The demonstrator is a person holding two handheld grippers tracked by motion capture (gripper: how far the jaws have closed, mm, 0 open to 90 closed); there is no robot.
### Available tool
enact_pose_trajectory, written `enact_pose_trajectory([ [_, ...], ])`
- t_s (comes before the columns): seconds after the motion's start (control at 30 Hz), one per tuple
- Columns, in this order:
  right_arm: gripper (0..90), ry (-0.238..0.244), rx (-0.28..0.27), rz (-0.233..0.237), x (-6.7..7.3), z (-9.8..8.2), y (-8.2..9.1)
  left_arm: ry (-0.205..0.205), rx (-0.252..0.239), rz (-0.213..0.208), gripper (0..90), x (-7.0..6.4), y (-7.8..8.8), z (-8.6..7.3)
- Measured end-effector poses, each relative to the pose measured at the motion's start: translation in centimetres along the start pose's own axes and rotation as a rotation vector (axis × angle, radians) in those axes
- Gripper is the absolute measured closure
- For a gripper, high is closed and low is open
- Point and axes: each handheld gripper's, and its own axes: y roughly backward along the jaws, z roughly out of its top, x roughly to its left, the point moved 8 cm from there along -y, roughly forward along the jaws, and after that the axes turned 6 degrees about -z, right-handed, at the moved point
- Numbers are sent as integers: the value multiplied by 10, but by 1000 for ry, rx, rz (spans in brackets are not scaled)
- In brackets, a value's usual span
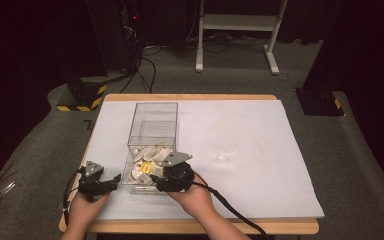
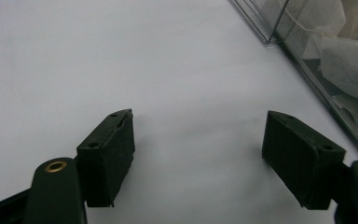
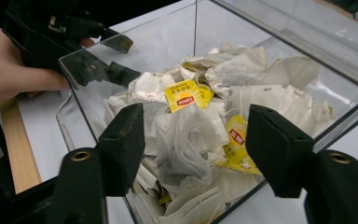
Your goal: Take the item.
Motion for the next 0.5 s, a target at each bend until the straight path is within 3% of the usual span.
enact_pose_trajectory([
  [0.03,461,9,11,-1,0,-2,-3,1,0,0,256,0,0,0],
  [0.33,567,46,48,1,6,-7,-10,1,0,-1,256,0,0,0],
  [0.5,675,62,68,10,9,-8,-11,1,0,-1,256,0,0,0],
])
